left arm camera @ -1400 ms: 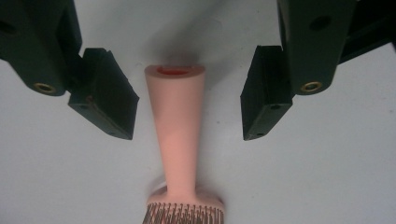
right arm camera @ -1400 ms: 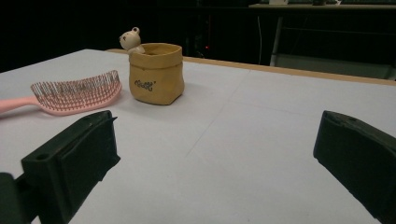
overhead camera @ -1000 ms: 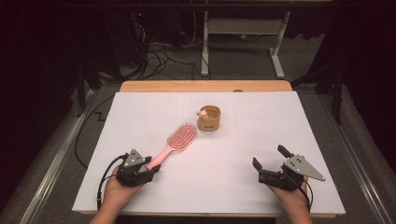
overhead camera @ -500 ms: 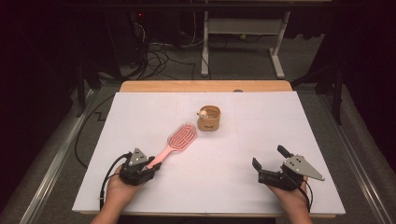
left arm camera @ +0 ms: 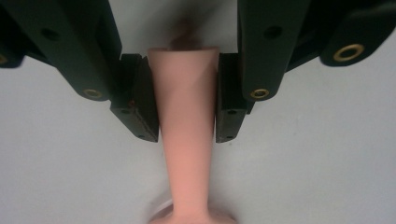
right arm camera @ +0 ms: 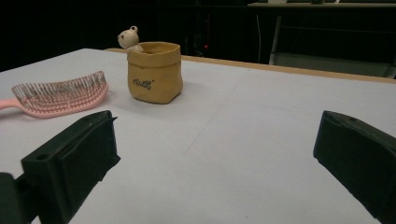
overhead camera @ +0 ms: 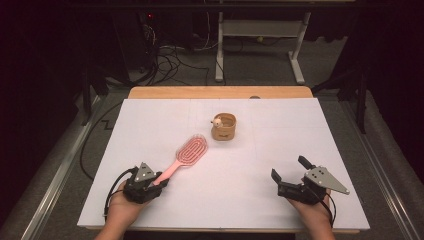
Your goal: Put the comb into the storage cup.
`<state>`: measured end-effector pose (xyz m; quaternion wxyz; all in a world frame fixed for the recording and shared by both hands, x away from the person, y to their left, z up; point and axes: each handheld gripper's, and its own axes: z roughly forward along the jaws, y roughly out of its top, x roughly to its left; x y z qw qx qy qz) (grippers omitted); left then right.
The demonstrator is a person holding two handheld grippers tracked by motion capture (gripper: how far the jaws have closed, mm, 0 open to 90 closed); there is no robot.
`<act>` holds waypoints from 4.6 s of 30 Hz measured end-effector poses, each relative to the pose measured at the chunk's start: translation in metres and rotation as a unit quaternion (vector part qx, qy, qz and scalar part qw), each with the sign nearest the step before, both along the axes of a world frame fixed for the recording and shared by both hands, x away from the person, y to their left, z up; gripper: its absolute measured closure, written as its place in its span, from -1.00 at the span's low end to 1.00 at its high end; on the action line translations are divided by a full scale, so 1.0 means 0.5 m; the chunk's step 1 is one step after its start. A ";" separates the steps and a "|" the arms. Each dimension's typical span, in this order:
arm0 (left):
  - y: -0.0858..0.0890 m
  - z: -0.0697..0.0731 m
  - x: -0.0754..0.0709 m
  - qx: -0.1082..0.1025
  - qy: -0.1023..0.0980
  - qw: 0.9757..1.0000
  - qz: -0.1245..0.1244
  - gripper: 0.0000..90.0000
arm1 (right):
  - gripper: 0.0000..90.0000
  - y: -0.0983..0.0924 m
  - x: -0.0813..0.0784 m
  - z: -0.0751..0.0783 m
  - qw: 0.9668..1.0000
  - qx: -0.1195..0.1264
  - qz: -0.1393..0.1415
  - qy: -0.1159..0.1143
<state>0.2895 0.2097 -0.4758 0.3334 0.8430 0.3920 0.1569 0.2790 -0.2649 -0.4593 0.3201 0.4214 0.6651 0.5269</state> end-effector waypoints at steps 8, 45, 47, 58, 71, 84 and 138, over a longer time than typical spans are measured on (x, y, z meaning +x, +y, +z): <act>0.044 0.002 -0.042 0.007 0.009 1.000 -0.002 0.39 | -0.99 -0.002 -0.005 0.001 1.000 -0.004 -0.003 -0.002; 0.157 0.048 -0.105 -0.023 0.030 0.999 -0.006 0.13 | -0.99 -0.008 -0.007 0.003 1.000 0.003 -0.009 -0.003; 0.155 0.056 -0.098 -0.025 0.025 0.999 -0.003 0.02 | -0.99 -0.007 -0.008 0.003 1.000 0.004 -0.009 -0.001; 0.131 0.093 -0.053 -0.015 0.033 0.999 -0.015 -0.27 | -0.99 -0.008 -0.008 0.004 1.000 0.003 -0.011 -0.004; 0.075 0.086 0.004 0.031 0.071 0.996 -0.041 -0.57 | -0.99 -0.009 -0.009 0.005 1.000 0.000 -0.011 -0.005; 0.046 0.069 0.050 0.047 0.123 0.991 -0.033 -0.97 | -0.99 -0.007 -0.008 0.005 1.000 -0.002 -0.009 -0.004; -0.073 0.040 0.166 0.178 0.239 0.953 -0.052 -1.00 | -0.99 -0.010 -0.006 0.003 1.000 0.002 -0.003 0.000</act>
